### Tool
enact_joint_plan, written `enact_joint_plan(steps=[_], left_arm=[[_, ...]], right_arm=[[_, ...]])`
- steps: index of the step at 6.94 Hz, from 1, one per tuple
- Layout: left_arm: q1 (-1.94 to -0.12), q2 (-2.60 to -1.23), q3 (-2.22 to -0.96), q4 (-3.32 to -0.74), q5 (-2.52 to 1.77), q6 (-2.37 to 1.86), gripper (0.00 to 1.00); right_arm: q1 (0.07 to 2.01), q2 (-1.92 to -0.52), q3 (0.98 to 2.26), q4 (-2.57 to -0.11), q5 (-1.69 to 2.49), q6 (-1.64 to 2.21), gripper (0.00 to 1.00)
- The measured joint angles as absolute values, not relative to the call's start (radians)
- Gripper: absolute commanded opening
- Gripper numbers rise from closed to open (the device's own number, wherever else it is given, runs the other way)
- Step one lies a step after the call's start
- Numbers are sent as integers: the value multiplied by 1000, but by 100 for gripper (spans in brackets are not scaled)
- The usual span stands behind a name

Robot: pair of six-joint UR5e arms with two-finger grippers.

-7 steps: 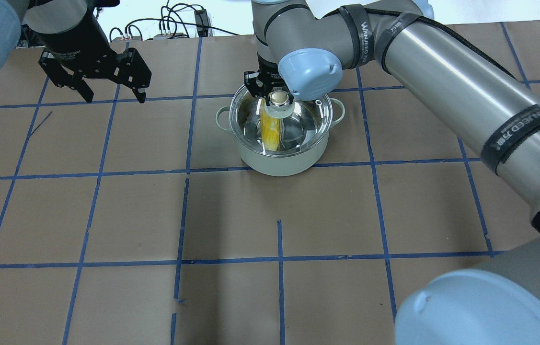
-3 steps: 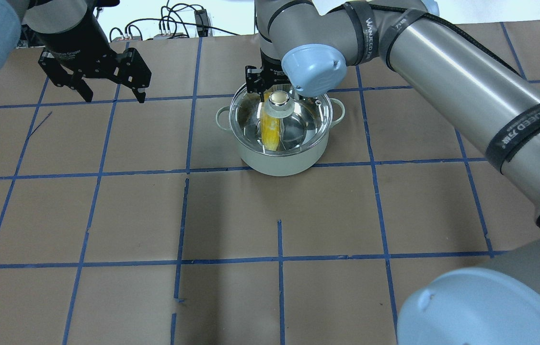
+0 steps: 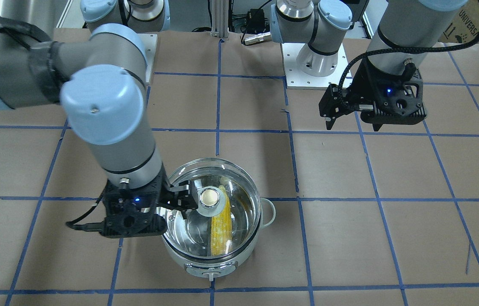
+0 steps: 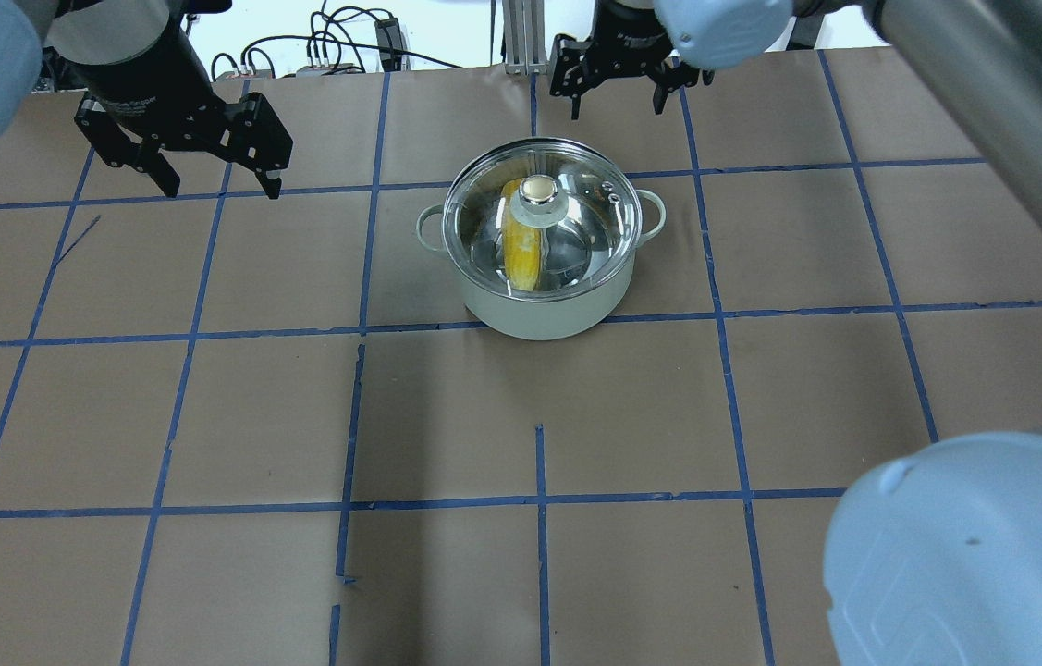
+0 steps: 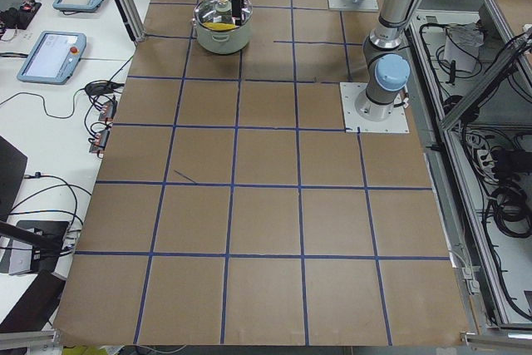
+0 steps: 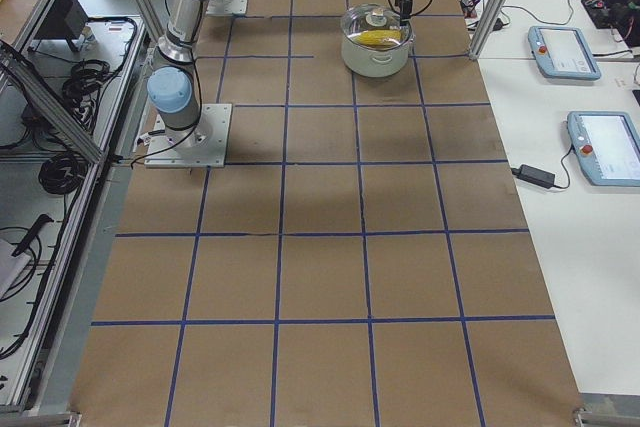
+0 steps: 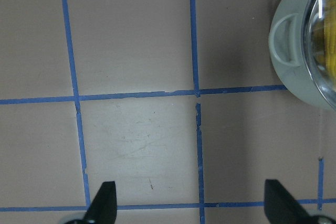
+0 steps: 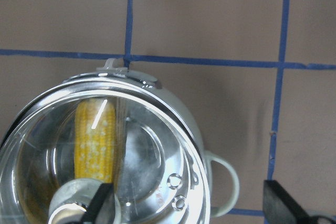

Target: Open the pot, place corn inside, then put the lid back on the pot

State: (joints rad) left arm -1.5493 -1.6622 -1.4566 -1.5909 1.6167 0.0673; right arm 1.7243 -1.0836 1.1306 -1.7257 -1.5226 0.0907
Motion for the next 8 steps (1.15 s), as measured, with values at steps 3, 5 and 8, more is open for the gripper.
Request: enact_joint_plan(steps=[3,5,8], left_arm=[[-1549,-1663,-1457,-1591,1617,67,100],[-1549,-1664,-1457,-1591,1617,68,100],[-1549,-1664,-1457,-1590,1616,68,100]], right_arm=[[1580,-1167,1125,-1609,-1511,18,100],[1560,-1233,1187,-1608,-1510,-59,100],[1561,-1388,1360,-1615,-1526,-86,100]])
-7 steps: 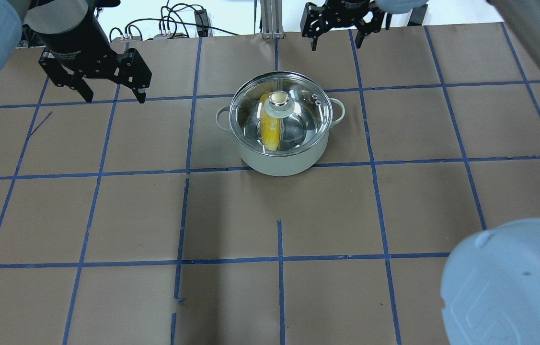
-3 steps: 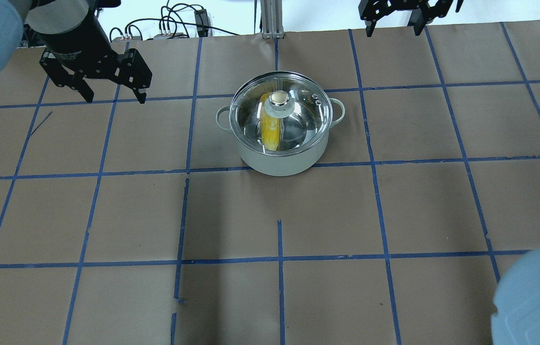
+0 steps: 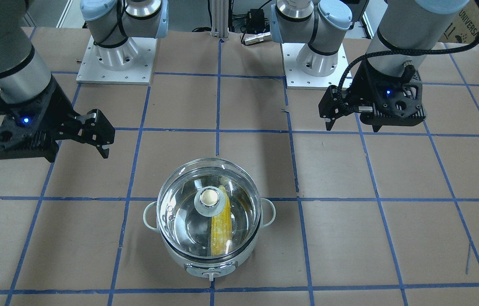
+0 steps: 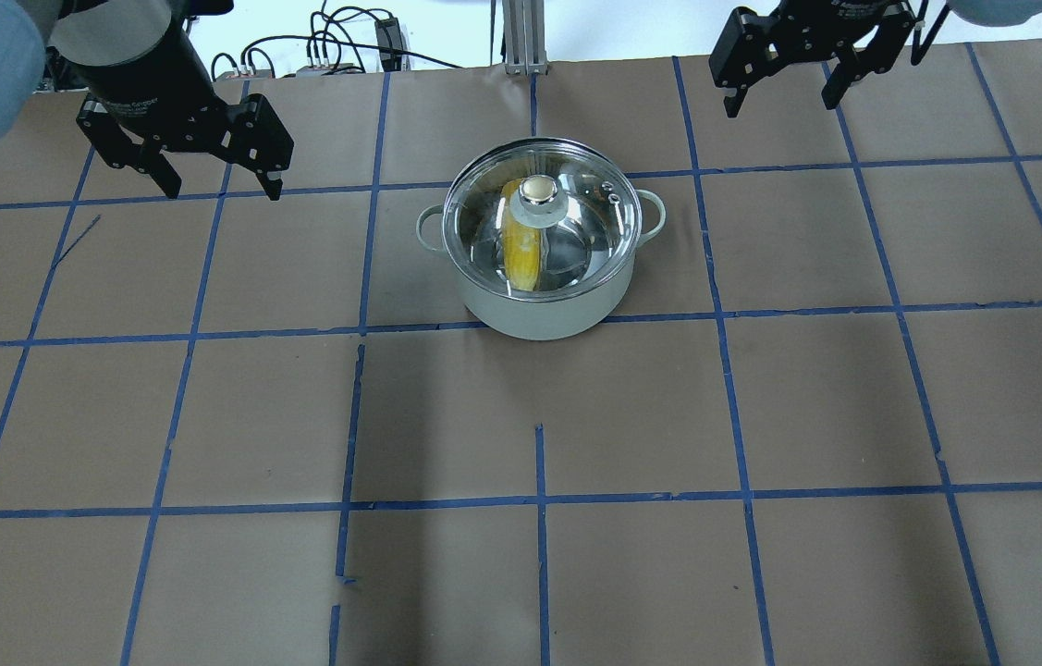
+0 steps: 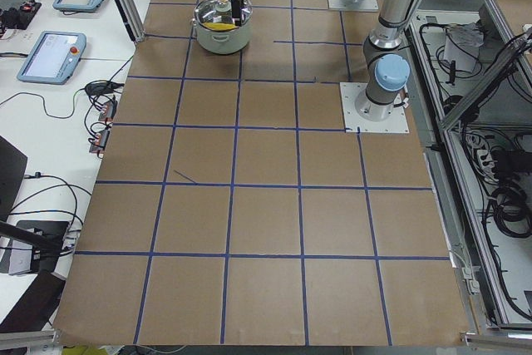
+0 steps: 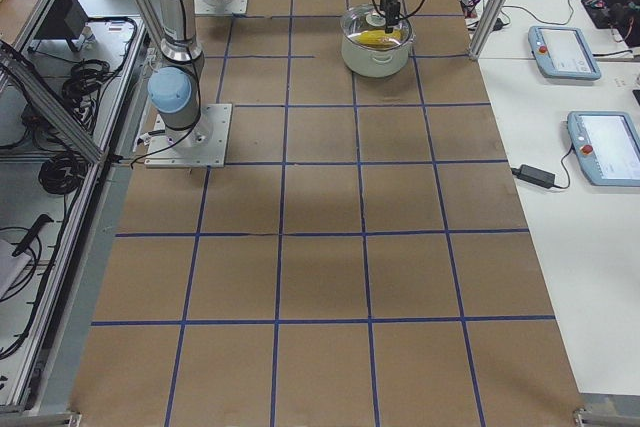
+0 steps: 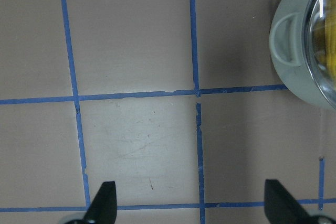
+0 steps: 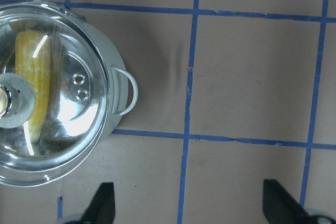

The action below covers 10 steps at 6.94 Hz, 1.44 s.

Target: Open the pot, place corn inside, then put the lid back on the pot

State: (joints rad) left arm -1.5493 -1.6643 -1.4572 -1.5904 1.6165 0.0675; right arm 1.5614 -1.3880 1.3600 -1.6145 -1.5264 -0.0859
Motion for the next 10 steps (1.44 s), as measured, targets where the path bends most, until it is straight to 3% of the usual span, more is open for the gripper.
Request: enact_joint_plan(steps=[4,10], left_arm=[[-1549,-1664,-1457,-1589,1615,67,100],[-1549,-1663,-1457,-1589,1615,67,100]], right_arm=[[1583,-1565,1545,-1635,-1525,-87,100],[1584,-1572,1559,-1593,-1578,-75,100]])
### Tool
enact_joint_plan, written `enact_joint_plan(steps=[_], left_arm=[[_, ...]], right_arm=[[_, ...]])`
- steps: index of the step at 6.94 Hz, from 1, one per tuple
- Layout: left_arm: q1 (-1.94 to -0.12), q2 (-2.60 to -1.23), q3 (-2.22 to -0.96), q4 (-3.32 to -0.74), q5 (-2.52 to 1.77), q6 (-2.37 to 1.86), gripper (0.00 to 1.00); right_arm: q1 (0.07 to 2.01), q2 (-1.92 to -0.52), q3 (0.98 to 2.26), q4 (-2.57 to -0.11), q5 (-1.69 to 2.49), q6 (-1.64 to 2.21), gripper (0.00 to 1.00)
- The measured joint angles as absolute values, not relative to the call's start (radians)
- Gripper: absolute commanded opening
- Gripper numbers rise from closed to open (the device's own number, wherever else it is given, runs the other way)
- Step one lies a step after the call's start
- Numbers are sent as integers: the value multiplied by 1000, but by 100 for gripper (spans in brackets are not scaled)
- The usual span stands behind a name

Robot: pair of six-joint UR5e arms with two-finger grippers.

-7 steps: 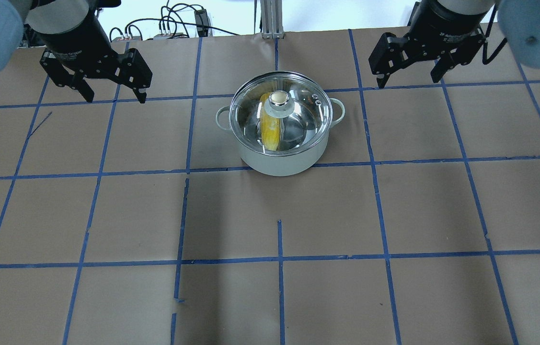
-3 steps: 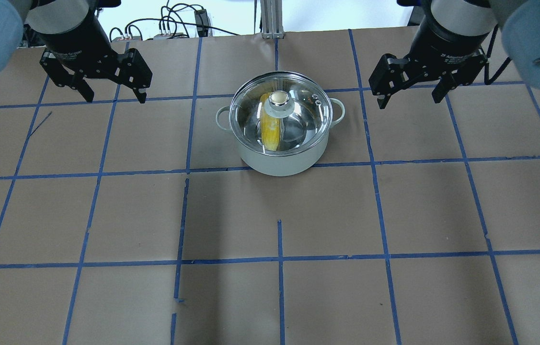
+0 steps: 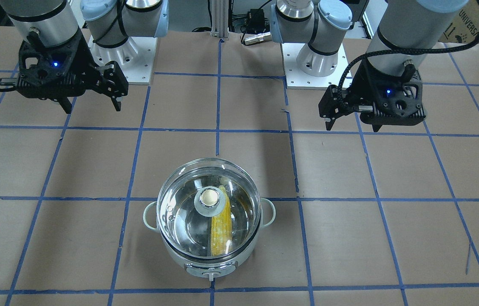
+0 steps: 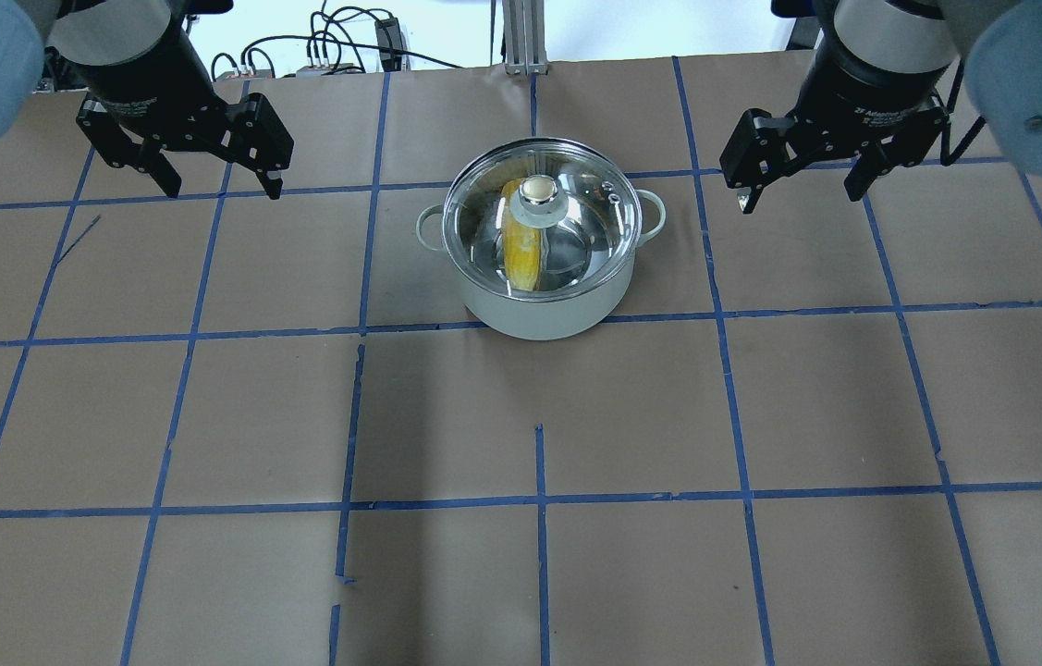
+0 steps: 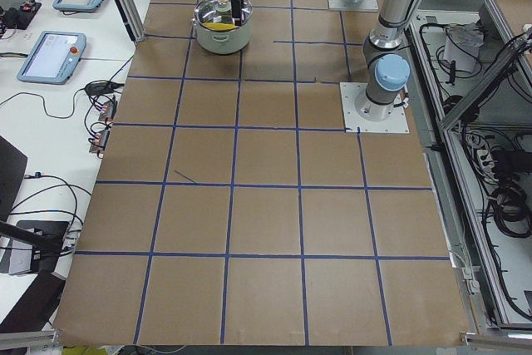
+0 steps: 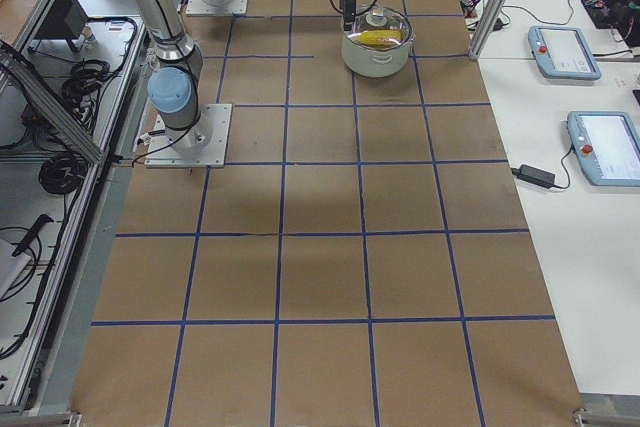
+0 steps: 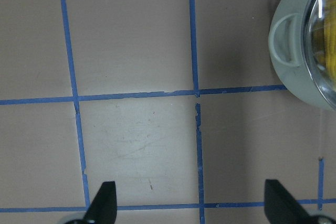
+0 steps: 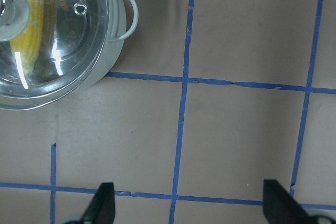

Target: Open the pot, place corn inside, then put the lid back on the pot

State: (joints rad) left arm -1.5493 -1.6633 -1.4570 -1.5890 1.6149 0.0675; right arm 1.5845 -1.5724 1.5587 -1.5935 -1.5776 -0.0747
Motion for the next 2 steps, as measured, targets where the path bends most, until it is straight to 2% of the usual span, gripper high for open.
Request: enact_joint_plan(steps=[2], left_arm=[[-1552,-1663,-1454,-1588,1612,66,100]], right_arm=[[1583,-1576,1558,-1592,-1605,-75,100]])
